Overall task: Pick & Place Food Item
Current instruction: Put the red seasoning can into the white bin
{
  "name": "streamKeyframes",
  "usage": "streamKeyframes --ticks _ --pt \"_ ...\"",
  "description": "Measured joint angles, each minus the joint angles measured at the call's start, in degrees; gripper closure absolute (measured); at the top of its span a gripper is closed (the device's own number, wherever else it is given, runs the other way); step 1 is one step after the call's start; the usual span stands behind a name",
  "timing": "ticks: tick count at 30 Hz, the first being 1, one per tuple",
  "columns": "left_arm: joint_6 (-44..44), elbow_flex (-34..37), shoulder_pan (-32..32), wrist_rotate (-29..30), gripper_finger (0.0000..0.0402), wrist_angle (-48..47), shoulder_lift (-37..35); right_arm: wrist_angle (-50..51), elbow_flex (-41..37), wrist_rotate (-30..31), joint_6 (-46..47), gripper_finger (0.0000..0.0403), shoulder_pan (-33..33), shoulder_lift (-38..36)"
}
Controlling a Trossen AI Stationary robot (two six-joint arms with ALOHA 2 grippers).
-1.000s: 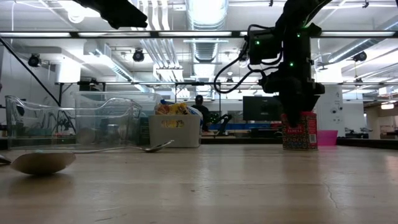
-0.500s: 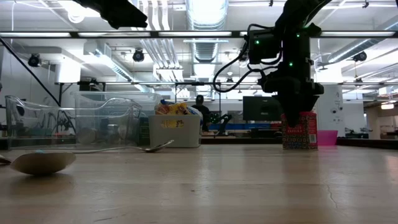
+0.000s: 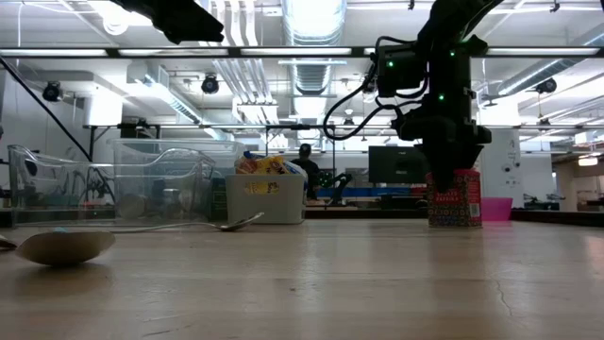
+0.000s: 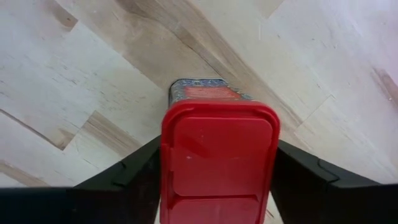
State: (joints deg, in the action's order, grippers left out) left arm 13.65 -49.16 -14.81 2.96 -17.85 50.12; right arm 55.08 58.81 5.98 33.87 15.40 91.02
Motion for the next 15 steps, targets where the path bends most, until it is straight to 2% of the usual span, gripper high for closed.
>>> streamKeyframes --ticks 4,7,12,15 --pt "0.0 0.0 0.0 0.0 0.0153 0.0 0.0 0.0 0.0 0.0 0.0 0.0193 0.0 0.0" --pt "0.0 0.0 0.0 0.0 0.0153 0.0 0.0 0.0 0.0 0.0 0.0 0.0192 0.0 0.0" --pt "0.0 0.0 0.0 0.0 0.0153 0.0 0.0 0.0 0.0 -0.5 0.0 0.0166 0.0 0.0" --pt "0.0 0.0 0.0 0.0 0.0153 0.0 0.0 0.0 0.0 -0.5 0.0 0.0173 0.0 0.0"
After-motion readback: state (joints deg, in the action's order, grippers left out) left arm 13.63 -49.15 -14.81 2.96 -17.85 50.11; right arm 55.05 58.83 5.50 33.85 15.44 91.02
